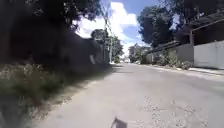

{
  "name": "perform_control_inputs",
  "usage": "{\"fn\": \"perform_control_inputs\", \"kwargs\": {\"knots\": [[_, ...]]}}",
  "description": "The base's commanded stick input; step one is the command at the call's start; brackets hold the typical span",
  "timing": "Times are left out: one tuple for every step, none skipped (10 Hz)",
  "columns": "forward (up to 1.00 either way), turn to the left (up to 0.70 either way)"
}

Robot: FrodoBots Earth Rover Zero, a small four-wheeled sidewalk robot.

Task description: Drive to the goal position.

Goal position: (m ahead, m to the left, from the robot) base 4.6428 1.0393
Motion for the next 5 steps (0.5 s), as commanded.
{"fn": "perform_control_inputs", "kwargs": {"knots": [[1.00,-0.37],[1.00,-0.35],[1.00,-0.27],[1.00,-0.21],[1.00,-0.16]]}}
